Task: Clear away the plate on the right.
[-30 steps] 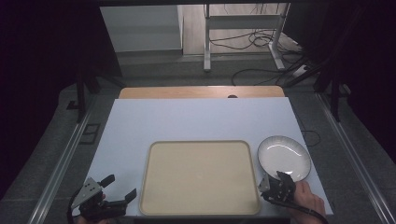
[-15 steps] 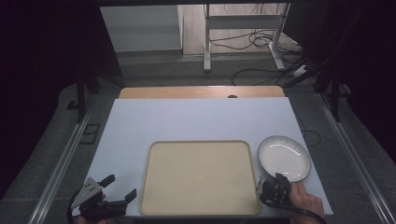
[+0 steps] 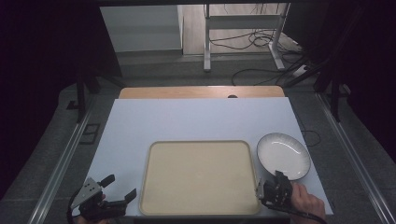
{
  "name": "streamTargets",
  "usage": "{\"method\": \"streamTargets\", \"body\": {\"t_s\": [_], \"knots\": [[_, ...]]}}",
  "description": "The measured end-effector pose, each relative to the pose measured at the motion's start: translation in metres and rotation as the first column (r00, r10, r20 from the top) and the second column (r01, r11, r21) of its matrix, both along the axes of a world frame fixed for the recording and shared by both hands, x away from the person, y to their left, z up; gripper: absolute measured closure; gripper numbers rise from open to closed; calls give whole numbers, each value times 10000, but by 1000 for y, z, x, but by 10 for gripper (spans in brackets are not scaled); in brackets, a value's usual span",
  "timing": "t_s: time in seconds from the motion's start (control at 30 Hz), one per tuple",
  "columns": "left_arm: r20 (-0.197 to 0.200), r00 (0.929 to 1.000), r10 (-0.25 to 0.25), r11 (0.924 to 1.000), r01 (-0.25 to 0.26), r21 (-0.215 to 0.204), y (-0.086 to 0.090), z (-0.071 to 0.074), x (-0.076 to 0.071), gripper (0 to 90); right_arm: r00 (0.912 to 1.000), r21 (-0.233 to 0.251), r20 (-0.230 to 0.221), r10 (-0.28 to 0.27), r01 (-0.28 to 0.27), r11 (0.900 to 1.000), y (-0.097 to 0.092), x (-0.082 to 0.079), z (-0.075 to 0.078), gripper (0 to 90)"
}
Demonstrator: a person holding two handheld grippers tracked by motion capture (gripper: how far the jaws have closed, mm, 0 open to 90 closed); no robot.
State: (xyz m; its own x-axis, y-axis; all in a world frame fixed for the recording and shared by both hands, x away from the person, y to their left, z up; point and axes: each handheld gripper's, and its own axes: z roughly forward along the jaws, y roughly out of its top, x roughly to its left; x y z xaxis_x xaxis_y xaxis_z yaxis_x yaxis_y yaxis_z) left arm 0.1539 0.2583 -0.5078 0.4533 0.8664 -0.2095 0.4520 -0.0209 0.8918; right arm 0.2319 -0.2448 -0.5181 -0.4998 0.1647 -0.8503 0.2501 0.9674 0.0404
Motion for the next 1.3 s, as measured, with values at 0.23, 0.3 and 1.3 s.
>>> {"method": "streamTargets", "body": {"t_s": [0.23,0.3,1.3], "knots": [[-21,10000,22,10000,-22,3,0,0,0,0,9992,16,102,399,-400,9992,8,-5,4,792],[-21,10000,43,10000,-43,-7,0,0,0,0,9983,69,142,565,-566,9984,13,-7,5,790],[-51,9999,97,10000,-97,-9,0,0,0,0,9441,-267,287,3283,-3276,9444,78,-34,7,785]]}}
